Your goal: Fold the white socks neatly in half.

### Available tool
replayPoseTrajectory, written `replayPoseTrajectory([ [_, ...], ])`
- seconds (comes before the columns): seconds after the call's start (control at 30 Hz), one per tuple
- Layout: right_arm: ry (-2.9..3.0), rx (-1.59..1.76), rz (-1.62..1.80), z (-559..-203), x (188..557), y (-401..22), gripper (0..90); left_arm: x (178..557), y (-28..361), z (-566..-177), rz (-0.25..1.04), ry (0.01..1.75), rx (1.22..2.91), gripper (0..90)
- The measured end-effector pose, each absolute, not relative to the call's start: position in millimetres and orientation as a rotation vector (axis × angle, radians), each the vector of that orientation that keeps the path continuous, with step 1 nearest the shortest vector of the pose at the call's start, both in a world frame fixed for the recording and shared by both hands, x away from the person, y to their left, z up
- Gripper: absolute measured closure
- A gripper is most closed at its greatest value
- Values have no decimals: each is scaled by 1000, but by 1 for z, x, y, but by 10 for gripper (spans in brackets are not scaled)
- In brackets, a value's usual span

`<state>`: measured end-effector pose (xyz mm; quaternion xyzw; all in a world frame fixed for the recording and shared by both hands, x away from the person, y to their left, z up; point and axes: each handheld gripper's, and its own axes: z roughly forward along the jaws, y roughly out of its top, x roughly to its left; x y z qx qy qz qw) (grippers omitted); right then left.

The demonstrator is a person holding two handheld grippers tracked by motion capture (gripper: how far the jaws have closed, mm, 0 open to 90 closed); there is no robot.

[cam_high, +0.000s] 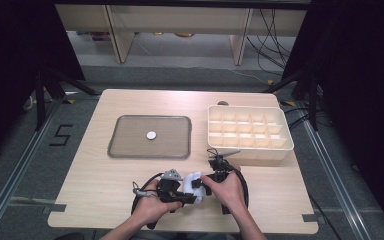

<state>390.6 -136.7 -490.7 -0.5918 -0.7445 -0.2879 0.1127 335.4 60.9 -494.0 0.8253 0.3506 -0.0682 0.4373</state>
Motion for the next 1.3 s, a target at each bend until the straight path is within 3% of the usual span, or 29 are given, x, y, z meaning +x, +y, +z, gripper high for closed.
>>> replayPoseTrajectory([
  [0.13, -2157, -1709, -819, -490, 393, -133, 484, 332, 66, -490, -159, 865, 2050, 862],
  [0.73, -2161, -1630, -858, -498, 397, -136, 616, 333, 116, -499, -141, 989, 1905, 621],
  [0.97, -2157, -1605, -878, -501, 399, -139, 648, 335, 127, -506, -47, 1025, 1862, 579],
  [1.3, -2144, -1588, -898, -502, 399, -142, 672, 337, 134, -510, -17, 1050, 1828, 533],
])
